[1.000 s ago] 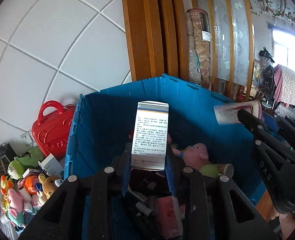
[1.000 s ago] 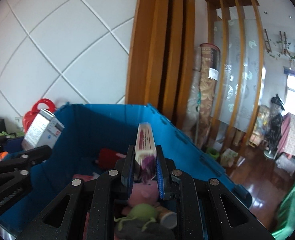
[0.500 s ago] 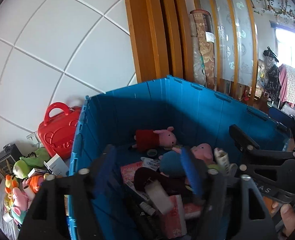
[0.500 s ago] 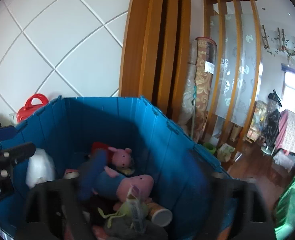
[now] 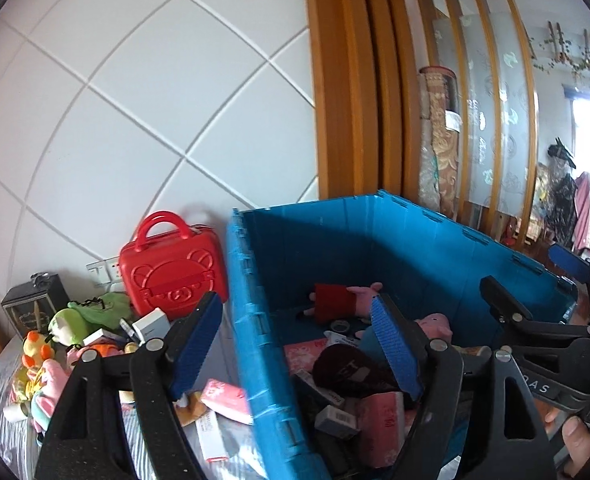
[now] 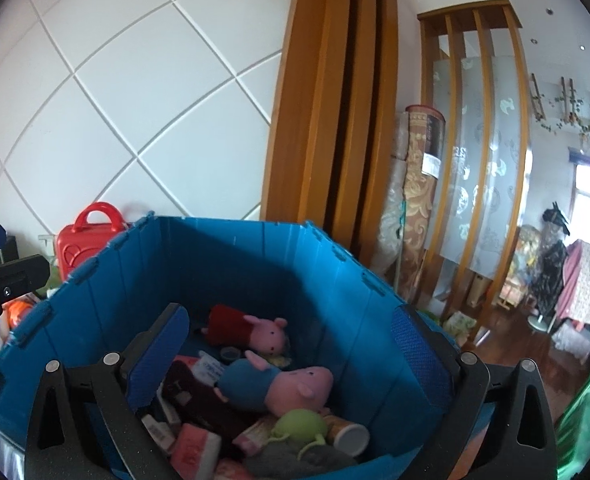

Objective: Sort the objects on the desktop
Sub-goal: 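Move both grippers back toward the pile beside the crate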

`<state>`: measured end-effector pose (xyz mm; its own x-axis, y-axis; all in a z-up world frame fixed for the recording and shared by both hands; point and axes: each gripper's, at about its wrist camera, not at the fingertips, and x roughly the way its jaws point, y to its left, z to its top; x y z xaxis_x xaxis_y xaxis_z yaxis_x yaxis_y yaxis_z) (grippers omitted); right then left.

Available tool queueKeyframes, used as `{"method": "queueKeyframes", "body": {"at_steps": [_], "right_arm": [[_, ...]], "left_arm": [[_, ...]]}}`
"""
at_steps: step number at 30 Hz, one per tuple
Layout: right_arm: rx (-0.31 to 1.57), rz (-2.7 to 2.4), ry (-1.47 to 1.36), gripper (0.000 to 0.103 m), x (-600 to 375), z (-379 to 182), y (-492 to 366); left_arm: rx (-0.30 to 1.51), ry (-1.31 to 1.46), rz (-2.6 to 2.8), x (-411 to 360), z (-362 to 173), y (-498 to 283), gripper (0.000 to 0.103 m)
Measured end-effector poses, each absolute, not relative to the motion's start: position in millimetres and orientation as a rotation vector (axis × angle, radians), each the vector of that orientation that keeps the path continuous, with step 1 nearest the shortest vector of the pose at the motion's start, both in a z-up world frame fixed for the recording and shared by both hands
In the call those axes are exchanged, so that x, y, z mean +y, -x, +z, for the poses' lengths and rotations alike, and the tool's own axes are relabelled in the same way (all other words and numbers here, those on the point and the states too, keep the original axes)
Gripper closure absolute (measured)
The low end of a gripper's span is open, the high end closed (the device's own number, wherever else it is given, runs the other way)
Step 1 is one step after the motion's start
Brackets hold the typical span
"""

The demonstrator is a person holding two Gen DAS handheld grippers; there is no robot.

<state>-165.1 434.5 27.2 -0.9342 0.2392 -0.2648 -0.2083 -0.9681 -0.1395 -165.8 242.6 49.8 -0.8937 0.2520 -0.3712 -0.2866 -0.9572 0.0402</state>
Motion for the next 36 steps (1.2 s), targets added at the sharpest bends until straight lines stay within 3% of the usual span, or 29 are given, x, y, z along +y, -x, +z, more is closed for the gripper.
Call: {"method": "queueKeyframes", "body": {"at_steps": [10,17,22,29,36], "right_arm": [[-0.207,2.941,0.318,0.000,317.7,52.2,128.1],[-0.204,2.998,0.320,0.000,200.2,51.2,101.5],[-0.308,3.015,0.419,0.000,127.1,32.1,94.3],[-0.323,3.034,0.565,0.000,86.3,6.6,112.5],[-0.274,3.024,0.779,0.000,84.6,-41.3,151.8]], "left_arm": [[0.022,0.467,2.914,89.7,46.9,127.7,0.026],[0.014,0.604,2.986,-47.9,14.8,108.7,0.026],[-0.031,0.799,3.019,-123.8,-15.0,110.4,0.026],[-0.091,0.916,3.092,-187.1,-44.0,108.4,0.026],[-0.119,1.070,3.082,-194.3,-76.1,133.1,0.026]]}}
